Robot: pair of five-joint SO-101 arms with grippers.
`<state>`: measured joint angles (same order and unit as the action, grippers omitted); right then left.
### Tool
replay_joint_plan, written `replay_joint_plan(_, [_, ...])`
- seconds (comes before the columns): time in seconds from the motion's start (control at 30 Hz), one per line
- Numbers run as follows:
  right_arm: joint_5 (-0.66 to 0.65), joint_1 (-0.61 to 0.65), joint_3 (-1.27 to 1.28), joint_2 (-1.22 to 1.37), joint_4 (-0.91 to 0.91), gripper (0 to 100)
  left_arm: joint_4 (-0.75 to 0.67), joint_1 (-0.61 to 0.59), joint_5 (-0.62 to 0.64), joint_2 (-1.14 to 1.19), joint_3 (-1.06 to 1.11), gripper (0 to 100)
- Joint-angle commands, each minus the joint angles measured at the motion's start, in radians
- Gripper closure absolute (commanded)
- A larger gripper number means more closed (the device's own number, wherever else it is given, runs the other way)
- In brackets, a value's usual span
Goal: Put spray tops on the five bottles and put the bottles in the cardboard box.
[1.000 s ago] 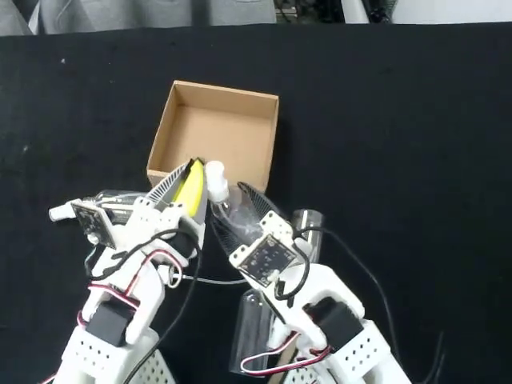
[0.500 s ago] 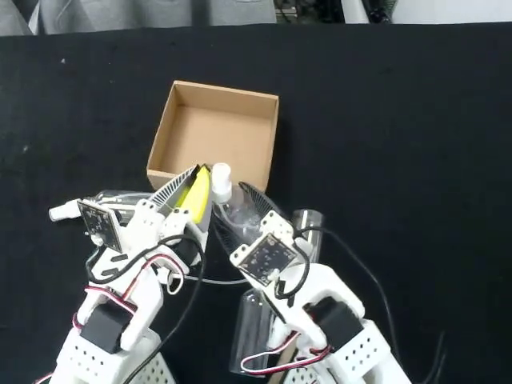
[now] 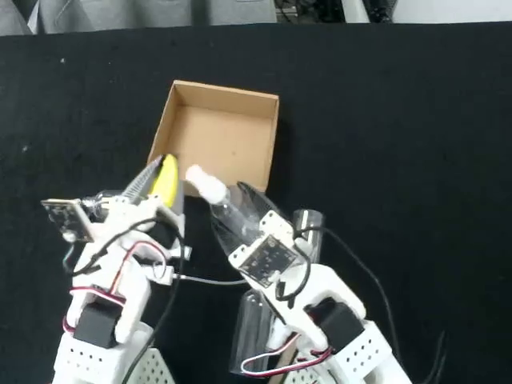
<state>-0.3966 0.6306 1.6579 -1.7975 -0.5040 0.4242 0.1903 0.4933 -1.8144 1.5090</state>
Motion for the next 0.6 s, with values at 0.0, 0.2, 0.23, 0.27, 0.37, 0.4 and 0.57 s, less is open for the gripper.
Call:
replay_joint_plan(0.0, [0.078, -0.015, -0.114, -0.104, 0.000, 93.5, -0.003, -0.054, 0.017, -0.012, -0.059, 96])
replay_joint_plan(0.2, [0.089, 0.051, -0.119, -0.104, -0.009, 93.5, -0.003, -0.045, 0.009, -0.012, -0.044, 96])
replay_joint_plan(0.23, [0.087, 0.072, -0.122, -0.104, -0.029, 93.5, -0.003, -0.045, 0.009, -0.012, -0.044, 96])
replay_joint_plan(0.27, [0.087, 0.089, -0.128, -0.104, -0.048, 93.5, -0.003, -0.045, 0.006, -0.012, -0.044, 96])
replay_joint_plan(0.37, [0.087, 0.114, -0.156, -0.104, -0.098, 93.5, 0.005, -0.015, -0.087, -0.012, -0.045, 96])
replay_joint_plan(0.4, [0.087, 0.117, -0.166, -0.104, -0.110, 93.5, 0.008, 0.005, -0.132, -0.012, -0.044, 96])
replay_joint_plan(0.57, [0.080, 0.120, -0.203, -0.104, -0.172, 93.5, 0.091, 0.128, -0.247, -0.012, -0.051, 96])
